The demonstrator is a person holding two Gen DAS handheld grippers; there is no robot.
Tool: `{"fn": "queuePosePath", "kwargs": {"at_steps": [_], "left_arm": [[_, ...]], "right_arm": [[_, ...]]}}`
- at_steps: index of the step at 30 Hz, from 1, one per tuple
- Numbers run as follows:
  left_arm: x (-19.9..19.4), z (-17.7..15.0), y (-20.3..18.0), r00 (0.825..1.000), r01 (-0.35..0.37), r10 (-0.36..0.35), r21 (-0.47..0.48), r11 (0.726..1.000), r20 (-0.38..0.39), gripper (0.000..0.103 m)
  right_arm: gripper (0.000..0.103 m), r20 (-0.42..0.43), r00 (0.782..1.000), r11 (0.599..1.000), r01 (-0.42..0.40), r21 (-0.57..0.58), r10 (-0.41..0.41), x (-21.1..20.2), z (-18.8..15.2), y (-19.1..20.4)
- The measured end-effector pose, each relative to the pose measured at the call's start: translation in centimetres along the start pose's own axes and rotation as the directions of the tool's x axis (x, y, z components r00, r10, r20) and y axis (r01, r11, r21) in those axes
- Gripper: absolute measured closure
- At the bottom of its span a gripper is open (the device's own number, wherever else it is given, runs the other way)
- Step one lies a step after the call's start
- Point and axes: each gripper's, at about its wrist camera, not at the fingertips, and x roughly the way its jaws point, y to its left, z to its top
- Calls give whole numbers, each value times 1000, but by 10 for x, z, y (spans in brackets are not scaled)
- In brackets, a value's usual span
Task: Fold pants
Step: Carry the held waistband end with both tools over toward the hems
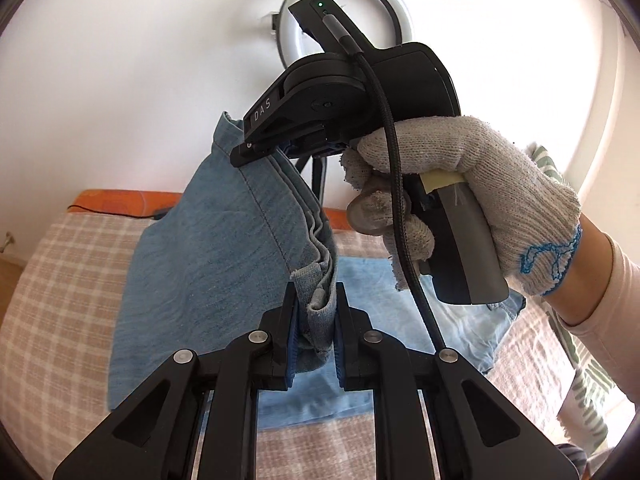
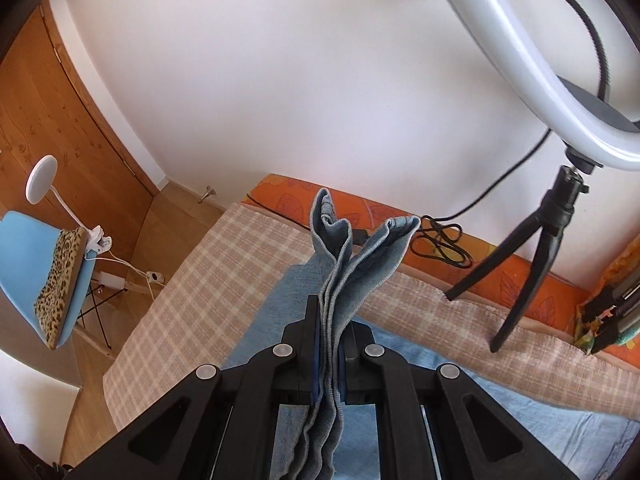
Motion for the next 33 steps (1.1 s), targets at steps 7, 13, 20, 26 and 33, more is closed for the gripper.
{"fn": "queuePosePath", "kwargs": {"at_steps": [7, 13, 20, 26, 33], "left_arm": [[34, -9, -66, 996, 66, -63, 42, 997, -60, 90], [57, -17, -106, 988, 118, -113, 45, 992, -108, 90], [77, -17, -156, 978, 165, -153, 84, 983, -141, 90], [98, -20, -196, 967, 209, -185, 132, 969, -176, 90], [122, -27, -241, 952, 259, -222, 164, 952, -213, 90]], "right_arm": [[99, 9, 1000, 997, 17, 78, -18, -38, -35, -73], [99, 13, 999, 992, 34, 124, -36, -64, -65, -128], [99, 29, 998, 984, 48, 171, -54, -97, -93, -182], [99, 43, 996, 979, 65, 193, -75, -123, -111, -219], [99, 54, 994, 968, 84, 235, -99, -147, -134, -269]]}}
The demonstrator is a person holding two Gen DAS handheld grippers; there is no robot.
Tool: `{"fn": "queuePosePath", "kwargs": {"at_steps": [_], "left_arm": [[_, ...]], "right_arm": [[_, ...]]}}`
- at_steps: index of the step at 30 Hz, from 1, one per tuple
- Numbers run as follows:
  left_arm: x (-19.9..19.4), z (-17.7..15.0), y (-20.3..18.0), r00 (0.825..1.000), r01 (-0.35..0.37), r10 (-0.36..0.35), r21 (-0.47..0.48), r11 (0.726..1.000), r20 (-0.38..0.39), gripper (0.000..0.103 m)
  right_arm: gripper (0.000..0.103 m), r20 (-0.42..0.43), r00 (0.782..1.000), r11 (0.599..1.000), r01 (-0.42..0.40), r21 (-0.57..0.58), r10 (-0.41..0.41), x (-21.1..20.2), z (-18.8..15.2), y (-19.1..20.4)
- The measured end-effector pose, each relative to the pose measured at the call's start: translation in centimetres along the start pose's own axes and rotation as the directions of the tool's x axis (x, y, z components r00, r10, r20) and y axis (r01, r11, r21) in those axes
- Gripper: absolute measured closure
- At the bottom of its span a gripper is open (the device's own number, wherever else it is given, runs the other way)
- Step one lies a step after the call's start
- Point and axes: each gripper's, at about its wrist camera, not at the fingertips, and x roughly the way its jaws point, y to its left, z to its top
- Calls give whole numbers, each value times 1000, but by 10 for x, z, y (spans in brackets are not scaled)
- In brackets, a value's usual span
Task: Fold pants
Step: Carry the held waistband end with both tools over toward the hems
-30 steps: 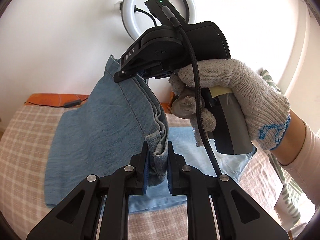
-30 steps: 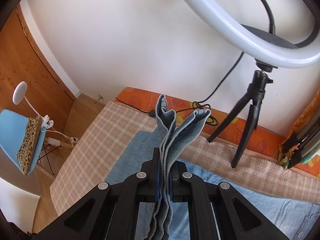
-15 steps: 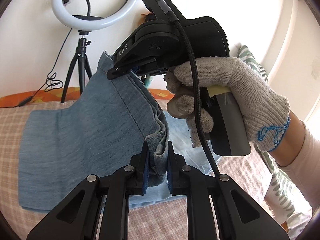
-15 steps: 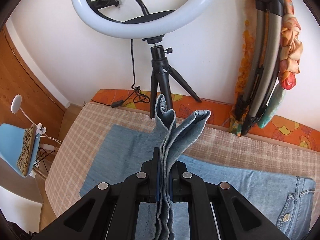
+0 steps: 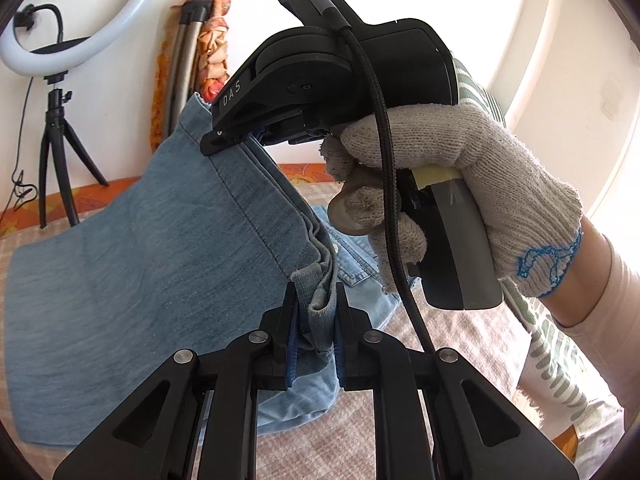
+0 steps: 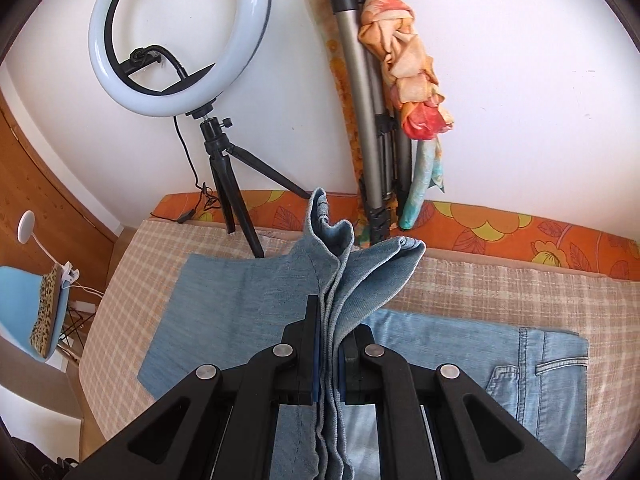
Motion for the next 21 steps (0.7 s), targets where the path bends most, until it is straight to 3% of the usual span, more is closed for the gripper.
{"fn": "queuePosePath", "kwargs": {"at_steps": [11, 21], "left_arm": [[66, 3, -52, 994, 75, -69, 80, 994, -83, 90], [122, -14, -82, 980, 114, -92, 122, 986, -175, 90]], "right_arm": [[99, 6, 999, 996, 35, 82, -36, -18, -28, -94], [99, -9, 1000, 985, 21, 170, -20, 0, -67, -162]]}}
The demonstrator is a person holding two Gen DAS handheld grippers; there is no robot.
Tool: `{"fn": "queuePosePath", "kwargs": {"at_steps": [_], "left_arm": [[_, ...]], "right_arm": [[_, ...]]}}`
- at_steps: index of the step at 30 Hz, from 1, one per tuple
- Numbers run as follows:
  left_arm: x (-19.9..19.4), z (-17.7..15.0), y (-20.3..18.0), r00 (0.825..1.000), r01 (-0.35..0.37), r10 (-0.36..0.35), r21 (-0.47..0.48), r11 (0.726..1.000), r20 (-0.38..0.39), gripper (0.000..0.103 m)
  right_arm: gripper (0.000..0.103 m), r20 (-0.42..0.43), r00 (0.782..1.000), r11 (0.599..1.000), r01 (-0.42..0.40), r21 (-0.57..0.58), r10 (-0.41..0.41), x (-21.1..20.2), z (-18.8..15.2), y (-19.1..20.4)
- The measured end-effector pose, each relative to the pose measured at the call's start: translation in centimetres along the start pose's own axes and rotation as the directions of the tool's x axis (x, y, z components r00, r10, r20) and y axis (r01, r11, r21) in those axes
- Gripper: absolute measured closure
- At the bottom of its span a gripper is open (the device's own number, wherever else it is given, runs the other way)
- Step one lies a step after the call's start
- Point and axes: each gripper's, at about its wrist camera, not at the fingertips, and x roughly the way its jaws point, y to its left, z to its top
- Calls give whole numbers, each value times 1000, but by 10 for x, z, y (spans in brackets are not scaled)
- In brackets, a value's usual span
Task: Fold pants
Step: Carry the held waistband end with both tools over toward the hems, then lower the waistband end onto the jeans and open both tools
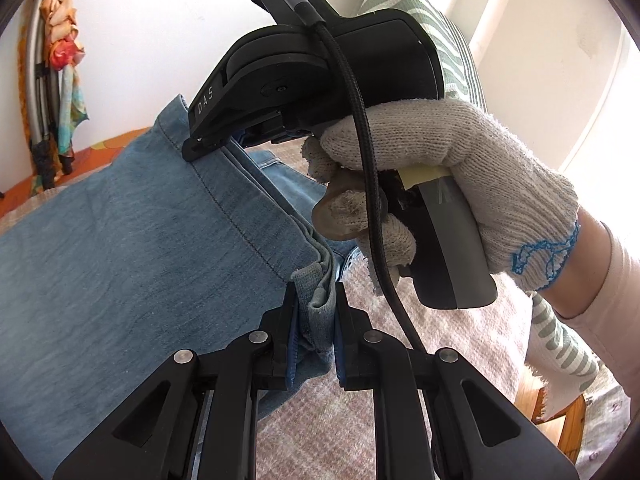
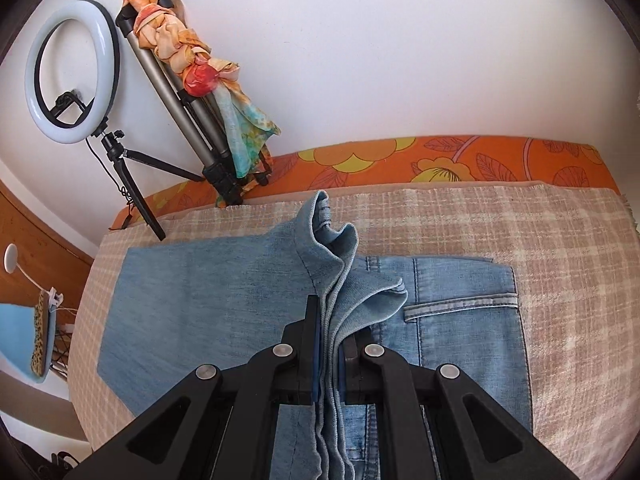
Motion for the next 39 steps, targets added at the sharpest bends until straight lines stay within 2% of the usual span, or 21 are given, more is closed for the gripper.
{"fn": "queuePosePath", "kwargs": {"at_steps": [4, 10, 14, 15, 17, 21, 23, 25, 27, 29, 33, 36, 39], "left_arm": [[18, 1, -3, 1000, 3, -3, -2, 1000, -20, 90], [24, -8, -9, 999, -4, 5, 14, 1000, -37, 90], [28, -7, -9, 999, -11, 12, 22, 1000, -51, 90], [29, -7, -9, 999, -12, 13, 20, 1000, -51, 90], [30, -6, -9, 999, -13, 14, 15, 1000, -52, 90], [32, -6, -11, 998, -21, 22, 22, 1000, -52, 90], [31, -6, -13, 998, -21, 23, 34, 999, -54, 90], [29, -7, -14, 998, 0, 2, 29, 1000, -67, 90], [23, -7, -15, 996, 22, -20, 18, 1000, -90, 87], [13, -8, -17, 995, 36, -33, 24, 999, -93, 84], [-16, -12, -12, 996, 49, -49, 6, 999, -75, 81], [-45, -17, 2, 999, 24, -24, -7, 1000, -34, 81], [-73, -24, 25, 999, -42, 42, -26, 999, 0, 81]], "right_arm": [[99, -2, 1000, 1000, -8, 21, 8, 7, -5, -15], [98, -2, 998, 998, -59, 38, 59, 12, -12, -32], [72, -4, 997, 995, -78, 54, 78, 14, -10, -37], [72, 10, 997, 994, -81, 68, 81, 13, -9, -39], [76, 20, 996, 993, -90, 81, 88, 12, -5, -40], [95, 6, 999, 998, -48, 44, 48, 15, -3, -34], [97, 5, 1000, 999, -30, 38, 30, 15, -3, -33], [97, -5, 1000, 999, -9, 44, 9, 17, -4, -36], [87, -4, 999, 998, 49, 43, -49, 18, -3, -38], [82, 25, 994, 993, 109, 47, -110, 13, -2, -42], [80, 88, 987, 988, 125, 89, -133, -8, 0, -52], [80, 109, 986, 991, 123, 62, -129, -22, -2, -44], [80, 117, 986, 993, 114, 24, -116, -31, -7, -29]]}}
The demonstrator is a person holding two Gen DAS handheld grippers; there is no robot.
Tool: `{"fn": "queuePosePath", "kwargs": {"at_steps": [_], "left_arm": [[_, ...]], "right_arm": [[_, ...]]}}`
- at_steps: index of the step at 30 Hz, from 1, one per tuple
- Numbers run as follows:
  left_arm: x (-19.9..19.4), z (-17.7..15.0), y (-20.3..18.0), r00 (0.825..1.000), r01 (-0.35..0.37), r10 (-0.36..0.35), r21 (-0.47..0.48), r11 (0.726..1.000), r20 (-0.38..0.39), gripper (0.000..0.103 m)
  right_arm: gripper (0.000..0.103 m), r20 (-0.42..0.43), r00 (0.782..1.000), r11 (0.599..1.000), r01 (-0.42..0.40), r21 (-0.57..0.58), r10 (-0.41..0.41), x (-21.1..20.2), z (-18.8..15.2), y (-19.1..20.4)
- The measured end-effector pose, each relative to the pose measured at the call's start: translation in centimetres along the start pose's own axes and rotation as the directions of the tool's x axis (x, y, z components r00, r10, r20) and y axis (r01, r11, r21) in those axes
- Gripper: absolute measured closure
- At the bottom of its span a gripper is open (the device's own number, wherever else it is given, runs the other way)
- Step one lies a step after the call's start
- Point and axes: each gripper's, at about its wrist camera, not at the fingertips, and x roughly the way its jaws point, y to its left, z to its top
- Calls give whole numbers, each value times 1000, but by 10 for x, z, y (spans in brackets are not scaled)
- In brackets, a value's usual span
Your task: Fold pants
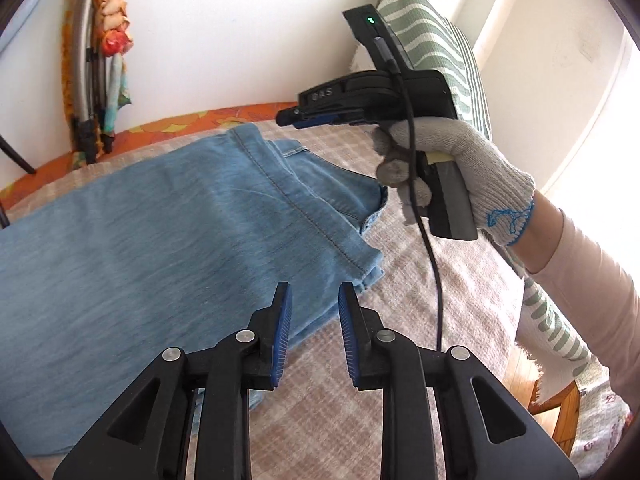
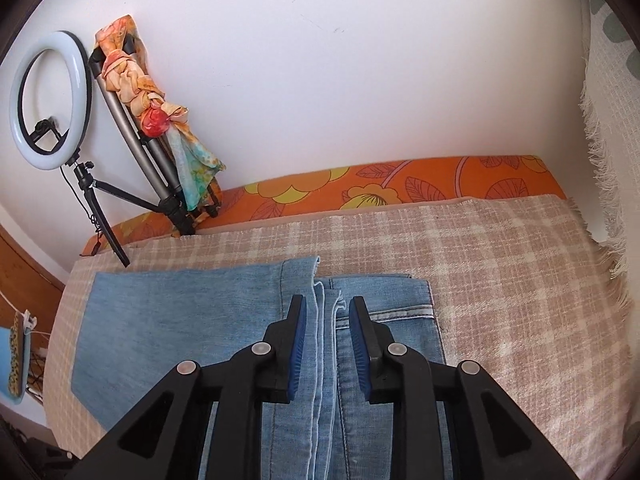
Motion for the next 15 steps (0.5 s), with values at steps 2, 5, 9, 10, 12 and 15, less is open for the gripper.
{"fn": "queuePosePath", "kwargs": {"at_steps": [2, 5, 9, 10, 12, 15], "left_arm": [[-17, -6, 18, 998, -63, 63, -15, 998, 17, 81], [-40, -15, 52, 991, -132, 134, -77, 988, 29, 81], [-77, -36, 97, 971, -227, 236, -159, 961, 40, 81], [-85, -43, 109, 965, -249, 260, -182, 951, 39, 81], [-101, -57, 134, 952, -289, 304, -235, 928, 28, 81], [-119, -76, 167, 926, -359, 377, -290, 887, 9, 81]], "right_arm": [[71, -2, 1000, 1000, -3, -27, 3, -3, -2, 9], [62, -19, 999, 998, 34, -45, -35, 1, -2, 15], [57, -46, 999, 999, 13, 34, -12, 16, 0, -3], [57, -50, 999, 998, 10, 55, -8, 20, 1, -9], [56, -62, 998, 995, -20, 99, 26, 29, 0, -21], [55, -74, 992, 983, -89, 159, 101, 42, -3, -33]]}}
